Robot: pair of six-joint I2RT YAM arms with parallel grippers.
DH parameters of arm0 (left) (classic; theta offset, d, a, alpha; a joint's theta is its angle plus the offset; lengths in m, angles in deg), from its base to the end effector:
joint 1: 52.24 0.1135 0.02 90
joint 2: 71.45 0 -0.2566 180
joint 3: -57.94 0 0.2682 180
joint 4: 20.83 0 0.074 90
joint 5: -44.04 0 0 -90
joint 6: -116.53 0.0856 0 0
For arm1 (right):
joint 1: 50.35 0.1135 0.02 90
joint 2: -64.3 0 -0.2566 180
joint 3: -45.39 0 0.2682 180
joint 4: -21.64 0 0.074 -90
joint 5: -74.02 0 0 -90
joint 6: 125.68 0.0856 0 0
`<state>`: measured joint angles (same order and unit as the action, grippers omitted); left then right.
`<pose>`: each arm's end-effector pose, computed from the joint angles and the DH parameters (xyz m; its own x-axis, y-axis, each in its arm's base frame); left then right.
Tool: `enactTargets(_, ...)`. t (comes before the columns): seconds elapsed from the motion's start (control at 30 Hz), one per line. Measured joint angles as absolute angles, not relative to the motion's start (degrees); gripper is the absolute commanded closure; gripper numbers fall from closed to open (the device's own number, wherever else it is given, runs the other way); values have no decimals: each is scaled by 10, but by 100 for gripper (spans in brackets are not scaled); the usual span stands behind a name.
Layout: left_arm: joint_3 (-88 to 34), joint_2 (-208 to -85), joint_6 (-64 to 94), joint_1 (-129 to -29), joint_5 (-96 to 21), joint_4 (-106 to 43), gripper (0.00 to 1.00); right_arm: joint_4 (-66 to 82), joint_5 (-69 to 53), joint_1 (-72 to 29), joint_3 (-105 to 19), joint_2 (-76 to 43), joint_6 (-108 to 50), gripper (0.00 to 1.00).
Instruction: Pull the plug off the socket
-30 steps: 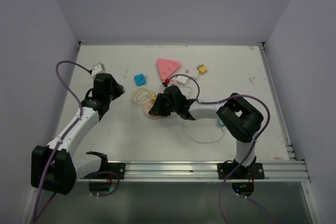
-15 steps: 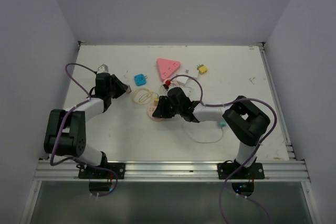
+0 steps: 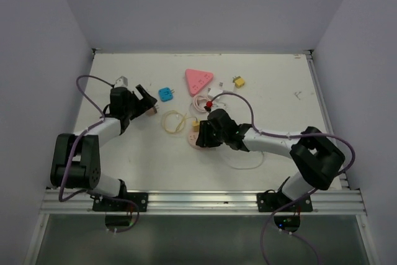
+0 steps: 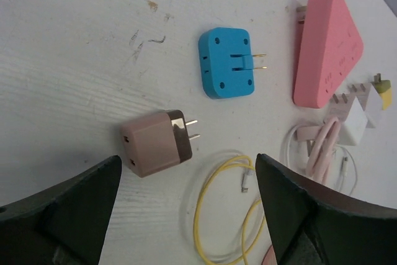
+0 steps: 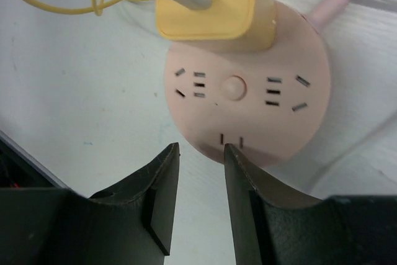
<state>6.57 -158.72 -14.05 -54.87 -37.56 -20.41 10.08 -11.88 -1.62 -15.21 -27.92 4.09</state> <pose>0.3533 -0.0287 0.1204 -0.5472 -0.6191 -0.5633 -0.2524 0.7637 -0.5941 0.2425 0.2855 0.1202 -0.8485 0.0005 -0.5292 -0.3139 0.8046 0.5041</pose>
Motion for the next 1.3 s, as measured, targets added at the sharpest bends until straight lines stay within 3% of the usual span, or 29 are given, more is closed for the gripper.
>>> enactTargets(0.23, 66, -1447, -99, -575, -356, -259, 15, 0, -207, -16, -101, -169, 43, 59)
enactTargets(0.6, 68, -1344, 57, -800, -338, -293, 13, -6, -239, -28, -64, -154, 72, 60)
enactTargets(1.1, 39, -1436, 163, -951, -406, -333, 31, 31, -224, -45, -45, -179, 93, 62)
enactTargets(1.3, 19, -1467, 177, -955, -427, -357, 26, 38, -216, -51, -38, -179, 93, 62)
